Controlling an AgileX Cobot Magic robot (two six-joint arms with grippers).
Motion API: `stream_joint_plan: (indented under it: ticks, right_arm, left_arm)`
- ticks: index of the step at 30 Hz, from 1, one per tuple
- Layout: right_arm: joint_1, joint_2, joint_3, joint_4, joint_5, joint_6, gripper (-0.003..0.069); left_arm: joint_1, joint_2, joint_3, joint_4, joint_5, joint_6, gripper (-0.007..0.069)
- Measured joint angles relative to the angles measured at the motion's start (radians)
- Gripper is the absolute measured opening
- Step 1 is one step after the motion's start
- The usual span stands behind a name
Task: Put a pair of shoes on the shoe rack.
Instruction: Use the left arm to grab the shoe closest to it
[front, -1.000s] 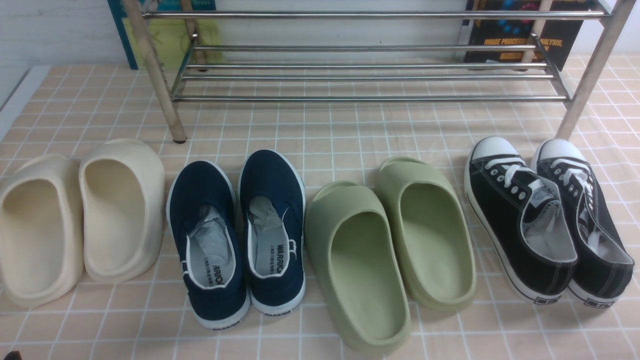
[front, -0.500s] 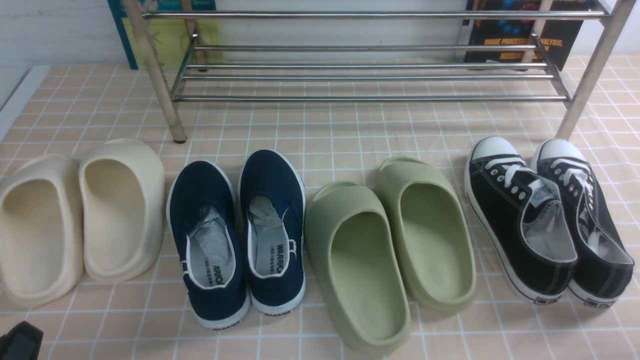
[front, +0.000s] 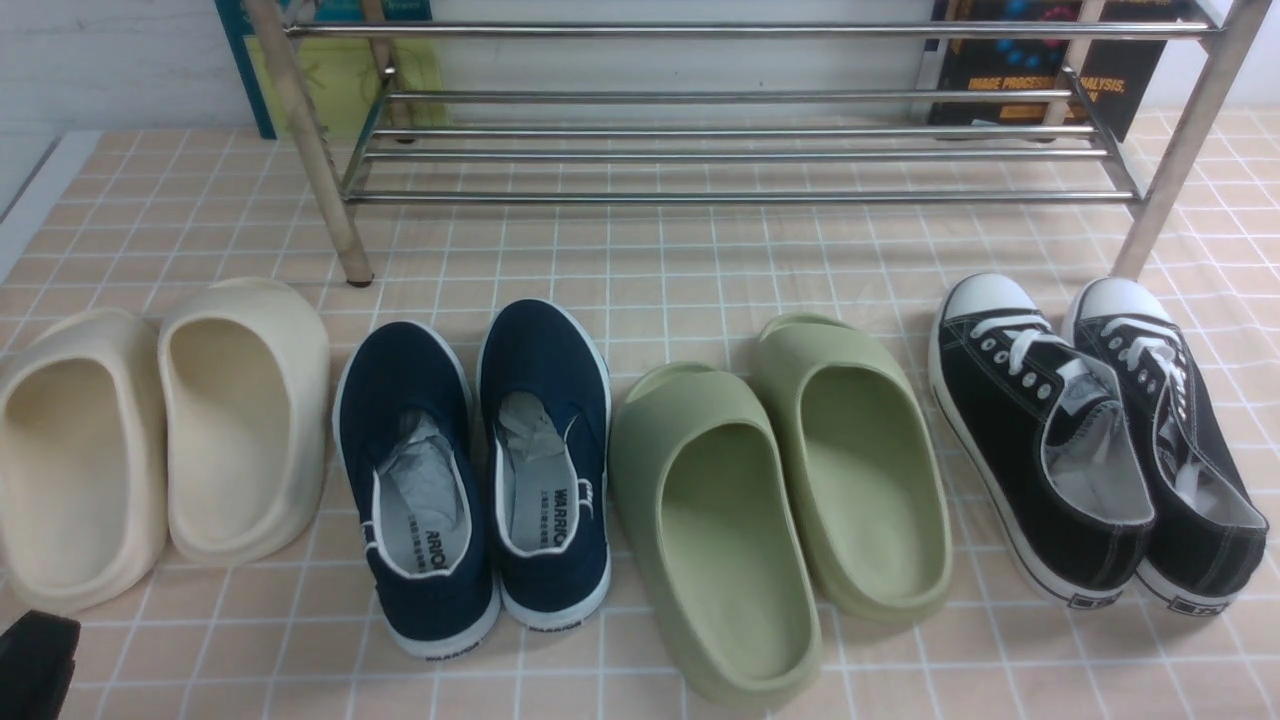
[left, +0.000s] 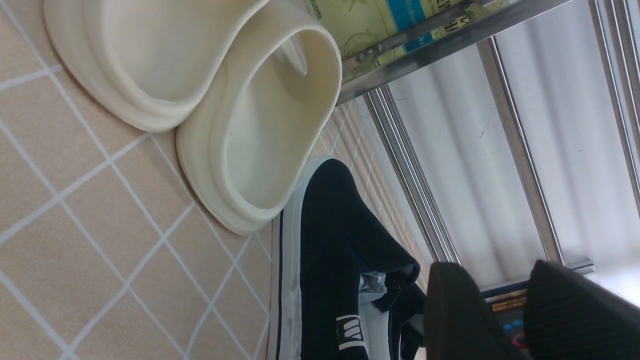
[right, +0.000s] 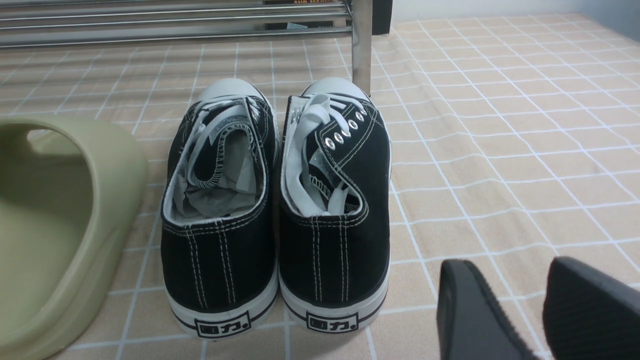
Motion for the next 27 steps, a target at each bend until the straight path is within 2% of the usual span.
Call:
stream_joint_plan:
  ticks: [3,4,6,7,8,10,11,13,14,15,19,22,27]
  right_arm:
    - [0.000,0.000,0.000,0.000,0.000,0.000,0.0243]
    - [0.000,0.000,0.000,0.000,0.000,0.000,0.0243]
    - [0.000,0.000,0.000,0.000,0.000,0.000,0.0243]
    - [0.000,0.000,0.000,0.000,0.000,0.000,0.0243]
    - [0.000,0.000,0.000,0.000,0.000,0.000,0.0243]
    - [0.000,0.000,0.000,0.000,0.000,0.000,0.0243]
    - [0.000,0.000,0.000,0.000,0.000,0.000,0.0243]
    - [0.000,0.000,0.000,0.000,0.000,0.000,0.0243]
    - [0.000,0.000,0.000,0.000,0.000,0.000,0.0243]
    - [0.000,0.000,0.000,0.000,0.000,0.000,0.0243]
    - [0.000,0.000,0.000,0.000,0.000,0.000,0.0243]
    - [0.000,0.000,0.000,0.000,0.000,0.000,0.0243]
    - [0.000,0.000,0.000,0.000,0.000,0.000,0.0243]
  left_arm:
    - [0.000,0.000,-0.148,0.037,0.087,0.179,0.0239]
    - [0.000,0.002,-0.160,0.048,0.095,0.207,0.0239]
    - [0.000,0.052,-0.308,0.122,0.231,0.353,0.0227]
    - [0.000,0.069,-0.336,0.138,0.264,0.376,0.0222]
    - [0.000,0.159,-0.446,0.209,0.410,0.447,0.0188]
    - [0.000,0.311,-0.586,0.303,0.619,0.501,0.0122]
    - [0.000,0.311,-0.586,0.313,0.619,0.505,0.0116]
    - [0.000,0.505,-0.735,0.431,0.836,0.544,0.0038]
    - [0.000,0.518,-0.744,0.431,0.848,0.544,0.0034]
    - [0.000,0.630,-0.816,0.496,0.939,0.557,0.0008]
    - [-0.034,0.804,-0.904,0.541,1.009,0.558,0.0002]
    - [-0.124,0.905,-0.936,0.533,0.997,0.558,0.0013]
    - [-0.273,1.043,-0.948,0.493,0.918,0.537,0.0103]
